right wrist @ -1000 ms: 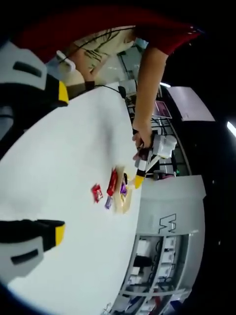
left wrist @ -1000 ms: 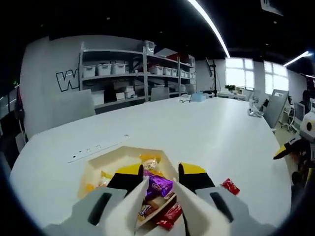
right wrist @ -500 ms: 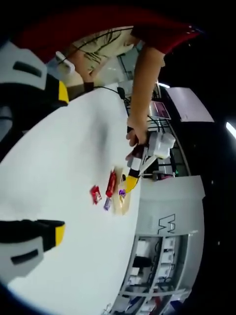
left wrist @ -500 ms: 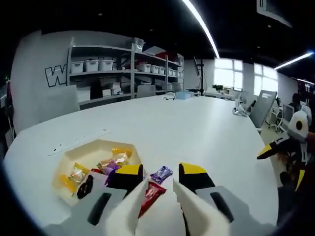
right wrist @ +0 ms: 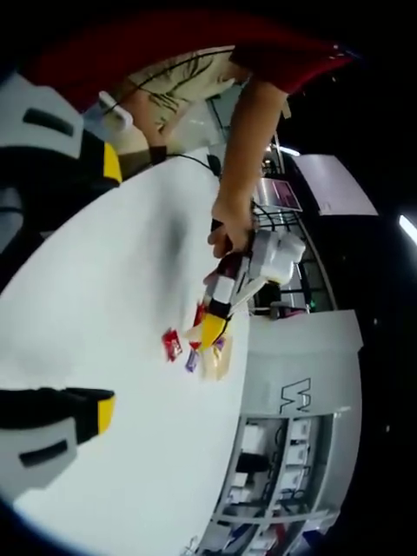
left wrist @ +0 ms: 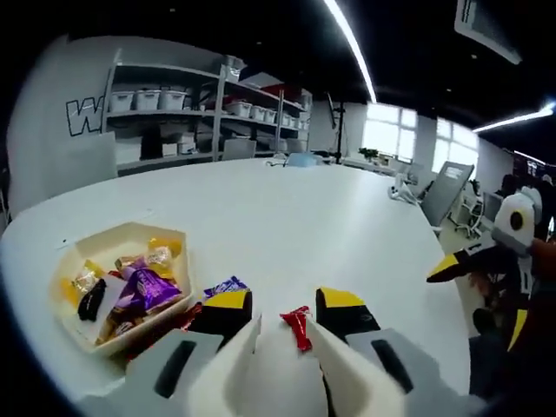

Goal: Place the target food into the container with the food tongs after gripping and lifting it, then release it inside without dropping or visibly crushing the food.

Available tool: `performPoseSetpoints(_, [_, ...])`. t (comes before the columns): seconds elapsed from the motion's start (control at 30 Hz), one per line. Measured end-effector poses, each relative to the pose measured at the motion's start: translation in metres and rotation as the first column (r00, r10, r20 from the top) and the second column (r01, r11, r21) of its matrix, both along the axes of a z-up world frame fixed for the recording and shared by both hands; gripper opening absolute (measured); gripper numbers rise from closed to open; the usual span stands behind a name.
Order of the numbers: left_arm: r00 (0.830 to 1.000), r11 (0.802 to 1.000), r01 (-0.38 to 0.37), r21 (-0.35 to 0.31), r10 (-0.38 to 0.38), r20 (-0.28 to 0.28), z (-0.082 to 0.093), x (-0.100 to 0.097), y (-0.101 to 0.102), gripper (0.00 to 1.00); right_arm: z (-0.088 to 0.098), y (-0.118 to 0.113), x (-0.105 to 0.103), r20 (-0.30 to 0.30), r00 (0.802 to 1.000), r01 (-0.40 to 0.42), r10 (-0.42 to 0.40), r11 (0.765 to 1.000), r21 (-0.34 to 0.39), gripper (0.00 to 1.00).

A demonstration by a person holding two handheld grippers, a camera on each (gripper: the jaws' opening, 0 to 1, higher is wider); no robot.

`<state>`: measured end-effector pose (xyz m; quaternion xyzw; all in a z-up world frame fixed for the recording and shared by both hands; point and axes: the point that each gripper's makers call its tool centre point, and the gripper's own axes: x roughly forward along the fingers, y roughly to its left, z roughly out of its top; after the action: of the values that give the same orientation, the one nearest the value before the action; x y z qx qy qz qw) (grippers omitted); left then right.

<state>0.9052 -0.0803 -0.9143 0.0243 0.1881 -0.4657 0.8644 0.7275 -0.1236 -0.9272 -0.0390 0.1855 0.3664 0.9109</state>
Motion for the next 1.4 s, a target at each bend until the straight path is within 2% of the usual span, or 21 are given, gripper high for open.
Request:
performPoseSetpoints(0.17, [1.000, 1.000, 0.007, -0.004, -0.007, -0.002, -0.003, -0.005, -0.011, 0.28, 0.002, -0.002, 0.000, 0.003, 1.000, 0.003, -0.003, 1.000, 0.013, 0.95])
performPoseSetpoints(0.27, [0.999, 0.999, 0.034, 0.041, -0.035, 0.018, -0.011, -0.009, -0.014, 0.28, 0.002, -0.003, 0.000, 0.004, 1.000, 0.004, -0.004, 1.000, 0.011, 0.95])
performPoseSetpoints(0.33, [0.999, 0.998, 0.037, 0.052, -0.038, 0.011, -0.015, -0.010, -0.013, 0.28, 0.001, -0.003, -0.001, 0.001, 1.000, 0.005, -0.005, 1.000, 0.012, 0.95])
performPoseSetpoints(0.37, [0.999, 0.998, 0.041, 0.052, -0.041, -0.004, -0.017, -0.012, -0.012, 0.28, 0.001, -0.003, -0.001, 0.002, 1.000, 0.006, -0.006, 1.000, 0.011, 0.95])
performPoseSetpoints(0.67, [0.999, 0.995, 0.051, 0.086, -0.052, 0.013, -0.013, -0.014, 0.013, 0.28, 0.004, 0.001, 0.000, 0.010, 1.000, -0.004, 0.003, 1.000, 0.009, 0.95])
performPoseSetpoints(0.8, [0.999, 0.997, 0.043, 0.071, -0.044, 0.005, -0.011, -0.016, 0.016, 0.28, 0.005, 0.004, 0.000, 0.012, 1.000, -0.011, 0.011, 1.000, 0.006, 0.95])
performPoseSetpoints(0.97, [0.995, 0.994, 0.087, 0.060, -0.090, 0.043, -0.005, -0.021, 0.005, 0.28, 0.005, 0.005, -0.002, 0.012, 1.000, -0.014, 0.014, 1.000, 0.002, 0.95])
performPoseSetpoints(1.07, [0.987, 0.988, 0.139, 0.061, -0.143, 0.066, -0.003, -0.026, -0.007, 0.28, 0.007, 0.004, -0.002, 0.015, 1.000, -0.010, 0.009, 1.000, 0.009, 0.95])
performPoseSetpoints(1.2, [0.983, 0.984, 0.162, 0.077, -0.168, 0.075, -0.007, -0.025, -0.016, 0.28, 0.005, 0.002, -0.003, 0.012, 1.000, -0.002, 0.002, 1.000, 0.006, 0.95])
performPoseSetpoints(1.4, [0.984, 0.984, 0.170, 0.053, -0.173, 0.053, -0.011, -0.020, -0.025, 0.29, 0.003, -0.001, -0.001, 0.006, 1.000, 0.007, -0.007, 1.000, 0.003, 0.95])
